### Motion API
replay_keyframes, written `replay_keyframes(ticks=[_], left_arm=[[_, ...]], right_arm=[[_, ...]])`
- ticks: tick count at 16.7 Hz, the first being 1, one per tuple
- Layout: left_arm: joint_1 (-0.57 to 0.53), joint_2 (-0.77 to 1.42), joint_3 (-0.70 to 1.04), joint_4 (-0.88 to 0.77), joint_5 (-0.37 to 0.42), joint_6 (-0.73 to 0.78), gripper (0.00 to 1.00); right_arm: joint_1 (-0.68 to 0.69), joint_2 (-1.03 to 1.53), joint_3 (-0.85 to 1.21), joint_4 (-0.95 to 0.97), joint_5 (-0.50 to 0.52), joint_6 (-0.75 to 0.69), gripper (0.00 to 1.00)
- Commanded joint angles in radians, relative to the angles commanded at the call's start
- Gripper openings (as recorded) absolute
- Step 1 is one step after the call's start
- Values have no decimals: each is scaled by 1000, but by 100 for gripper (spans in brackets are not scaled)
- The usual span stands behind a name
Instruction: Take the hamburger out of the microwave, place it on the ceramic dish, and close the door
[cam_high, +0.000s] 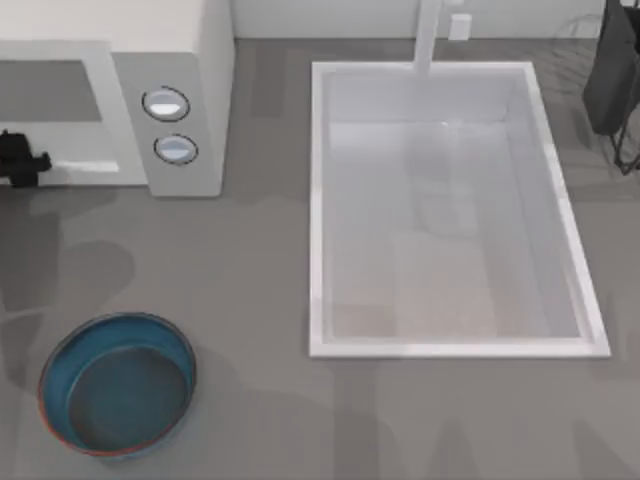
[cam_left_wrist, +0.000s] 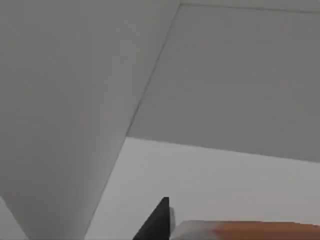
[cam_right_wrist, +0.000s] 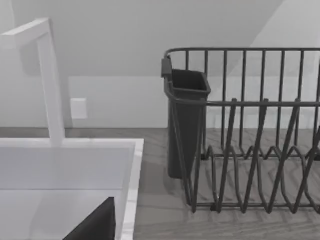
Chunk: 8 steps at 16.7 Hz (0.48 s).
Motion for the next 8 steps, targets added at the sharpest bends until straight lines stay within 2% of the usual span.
replay_keyframes(ticks=[8], left_arm=[[98,-169,-535,337,90,32,0]], right_arm=[[0,0,0,0,0,0,100]])
